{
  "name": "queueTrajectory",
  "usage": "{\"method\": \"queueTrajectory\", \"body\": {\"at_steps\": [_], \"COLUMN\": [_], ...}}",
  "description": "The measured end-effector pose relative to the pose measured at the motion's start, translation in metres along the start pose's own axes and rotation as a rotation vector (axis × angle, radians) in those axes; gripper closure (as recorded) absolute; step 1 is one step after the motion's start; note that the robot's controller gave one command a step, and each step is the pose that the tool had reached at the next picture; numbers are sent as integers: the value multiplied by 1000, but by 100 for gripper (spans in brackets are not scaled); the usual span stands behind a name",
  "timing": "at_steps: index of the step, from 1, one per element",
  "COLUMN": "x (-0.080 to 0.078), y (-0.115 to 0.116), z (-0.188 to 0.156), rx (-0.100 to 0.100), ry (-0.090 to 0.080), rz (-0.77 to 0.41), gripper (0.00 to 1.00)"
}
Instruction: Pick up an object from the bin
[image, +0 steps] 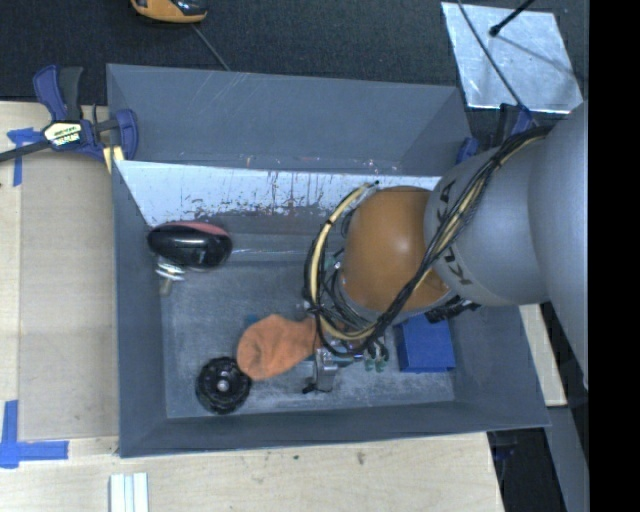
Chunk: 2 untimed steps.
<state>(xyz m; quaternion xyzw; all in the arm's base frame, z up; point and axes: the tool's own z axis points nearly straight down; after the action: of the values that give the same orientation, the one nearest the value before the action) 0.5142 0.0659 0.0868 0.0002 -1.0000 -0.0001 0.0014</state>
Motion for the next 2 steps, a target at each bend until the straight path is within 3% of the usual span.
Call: {"method": "queueTrajectory", "body": {"at_steps": [1,2], "x": [-8,2], "y": [13,4], "z": [-15,7], "rx": [-1,1], "ry": [-7,-4], "rz": [26,-44], "gripper": [0,0]}}
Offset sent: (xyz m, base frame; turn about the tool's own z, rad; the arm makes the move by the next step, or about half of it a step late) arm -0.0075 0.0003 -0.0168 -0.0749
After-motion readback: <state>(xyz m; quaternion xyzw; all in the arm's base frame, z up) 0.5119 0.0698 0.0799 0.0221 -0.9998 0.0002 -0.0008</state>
